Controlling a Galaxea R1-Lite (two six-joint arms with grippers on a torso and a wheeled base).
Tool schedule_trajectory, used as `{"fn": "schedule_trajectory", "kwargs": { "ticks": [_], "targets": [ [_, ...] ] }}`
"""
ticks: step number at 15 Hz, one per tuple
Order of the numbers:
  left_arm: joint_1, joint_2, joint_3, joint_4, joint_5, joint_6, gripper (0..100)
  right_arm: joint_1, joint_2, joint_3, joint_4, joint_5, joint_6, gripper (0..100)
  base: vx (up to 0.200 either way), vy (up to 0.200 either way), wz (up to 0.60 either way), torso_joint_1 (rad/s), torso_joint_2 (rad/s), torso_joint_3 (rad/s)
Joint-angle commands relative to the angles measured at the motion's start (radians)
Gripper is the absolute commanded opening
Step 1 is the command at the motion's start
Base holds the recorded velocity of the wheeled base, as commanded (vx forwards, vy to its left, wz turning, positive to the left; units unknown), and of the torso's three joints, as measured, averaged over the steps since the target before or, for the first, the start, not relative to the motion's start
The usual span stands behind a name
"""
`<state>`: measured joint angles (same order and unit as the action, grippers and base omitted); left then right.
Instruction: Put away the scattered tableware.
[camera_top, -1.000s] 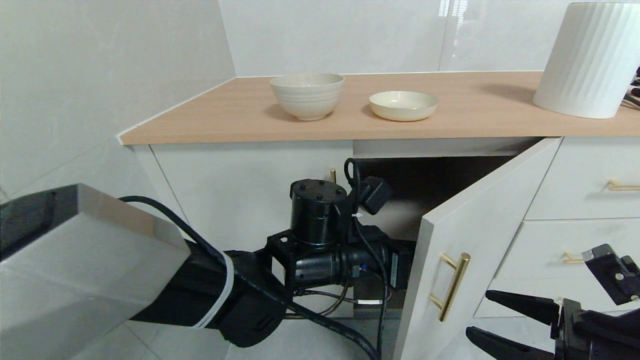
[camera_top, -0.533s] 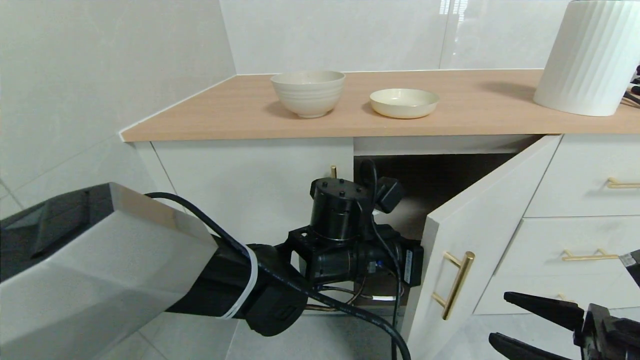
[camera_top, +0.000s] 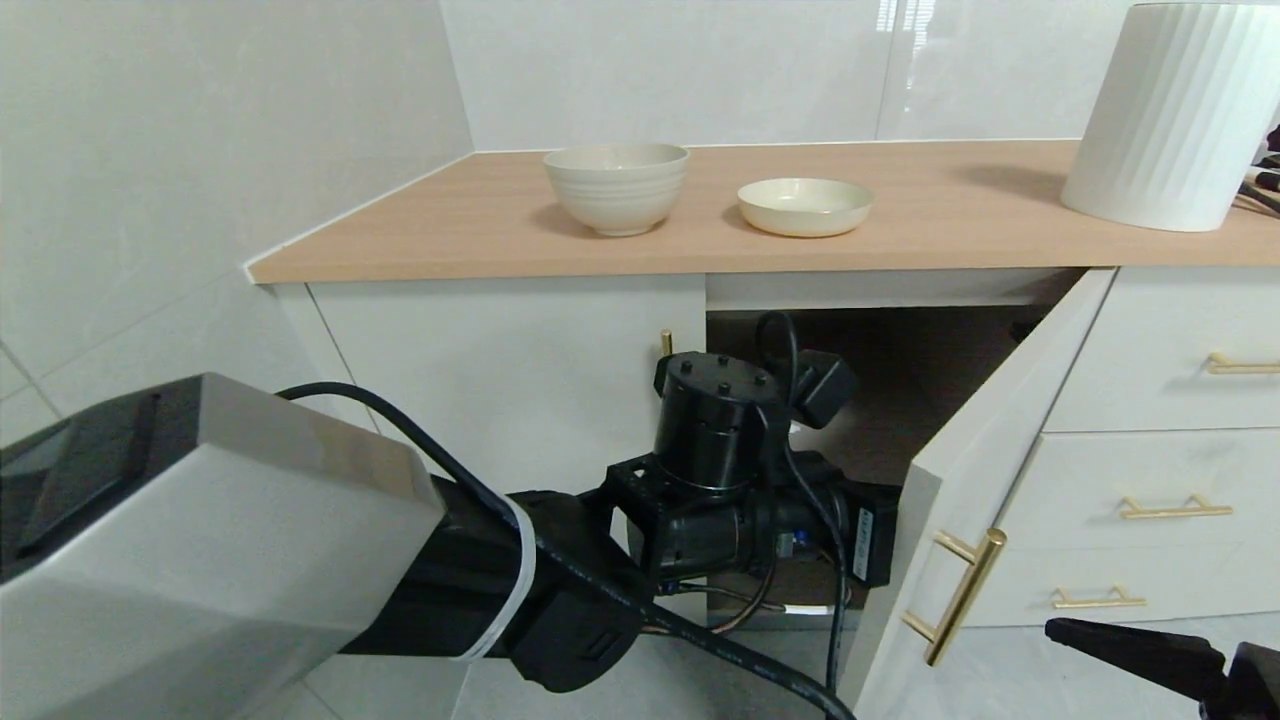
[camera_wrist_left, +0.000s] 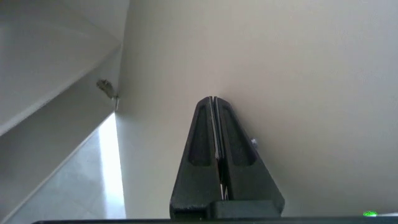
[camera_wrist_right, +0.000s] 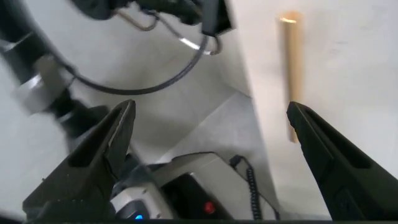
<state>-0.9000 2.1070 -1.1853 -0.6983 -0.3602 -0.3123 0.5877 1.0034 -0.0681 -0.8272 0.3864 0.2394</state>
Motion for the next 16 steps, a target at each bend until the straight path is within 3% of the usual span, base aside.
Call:
{"fn": "schedule_trajectory", "kwargs": {
  "ticks": [1, 4, 7, 10, 16],
  "targets": [
    [-0.025, -0.005, 0.003, 0.003, 0.018, -0.001, 0, 0.038, -0.095, -0.004, 0.040, 0.017, -0.017, 100, 0.000, 0.000, 0.00, 0.000, 0.00, 0.000],
    [-0.043, -0.016, 0.021, 0.000, 0.049, -0.001, 0, 0.066, -0.135, -0.029, 0.146, 0.016, -0.035, 100, 0.000, 0.000, 0.00, 0.000, 0.00, 0.000],
    [-0.042, -0.035, 0.056, -0.001, 0.050, -0.001, 0, 0.064, -0.134, -0.035, 0.155, 0.016, -0.035, 100, 0.000, 0.000, 0.00, 0.000, 0.00, 0.000],
    [-0.042, -0.013, 0.043, -0.003, 0.043, -0.001, 0, 0.066, -0.131, -0.033, 0.155, 0.017, -0.035, 100, -0.200, 0.000, 0.00, 0.006, 0.00, 0.002],
    [-0.039, 0.007, 0.001, 0.005, 0.044, -0.001, 0, 0.066, -0.135, -0.033, 0.155, 0.020, -0.035, 100, 0.000, 0.000, 0.00, 0.000, 0.00, 0.000]
  ]
}}
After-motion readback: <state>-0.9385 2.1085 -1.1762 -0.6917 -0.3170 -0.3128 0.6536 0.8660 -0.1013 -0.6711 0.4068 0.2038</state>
